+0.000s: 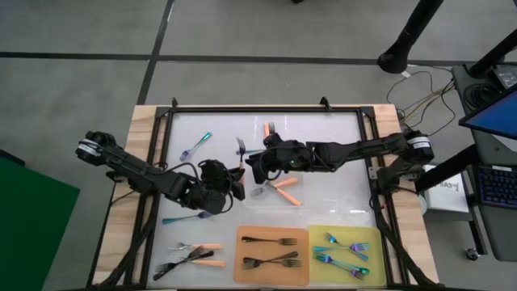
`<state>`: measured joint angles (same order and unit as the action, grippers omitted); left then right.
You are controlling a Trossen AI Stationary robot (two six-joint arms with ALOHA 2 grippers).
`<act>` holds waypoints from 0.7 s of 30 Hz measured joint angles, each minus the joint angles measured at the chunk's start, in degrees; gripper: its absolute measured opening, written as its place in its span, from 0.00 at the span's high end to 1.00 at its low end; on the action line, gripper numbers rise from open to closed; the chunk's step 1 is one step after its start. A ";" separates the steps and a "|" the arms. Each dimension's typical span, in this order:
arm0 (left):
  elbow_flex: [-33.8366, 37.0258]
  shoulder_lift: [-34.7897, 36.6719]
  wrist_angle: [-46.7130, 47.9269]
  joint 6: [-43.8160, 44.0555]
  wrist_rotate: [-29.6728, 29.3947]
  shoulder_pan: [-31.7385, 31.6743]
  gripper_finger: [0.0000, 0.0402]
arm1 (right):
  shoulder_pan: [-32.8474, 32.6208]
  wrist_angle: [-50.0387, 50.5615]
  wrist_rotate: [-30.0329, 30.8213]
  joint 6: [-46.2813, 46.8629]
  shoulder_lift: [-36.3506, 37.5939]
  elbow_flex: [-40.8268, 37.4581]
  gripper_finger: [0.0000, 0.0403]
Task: Sort silverware by color (type)
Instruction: Put the orange fork into the transparent bin
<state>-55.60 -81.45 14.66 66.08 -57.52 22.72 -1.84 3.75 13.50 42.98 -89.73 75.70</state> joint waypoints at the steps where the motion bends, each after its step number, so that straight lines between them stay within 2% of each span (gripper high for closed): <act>1: 0.01 0.00 -0.41 -0.02 0.01 0.00 0.94 | 0.34 0.02 -0.04 0.06 -0.02 0.00 0.72; 17: 0.01 0.00 -0.57 -0.59 0.12 -0.96 0.94 | 2.55 -3.03 -0.19 -0.06 -0.07 0.00 0.69; 21: 0.01 0.00 -0.57 -1.18 0.09 -1.88 0.94 | 2.53 -3.00 -2.93 0.11 -0.07 0.00 0.69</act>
<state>-55.59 -81.45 14.09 64.90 -57.43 20.84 0.69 0.75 10.57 43.09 -89.80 75.70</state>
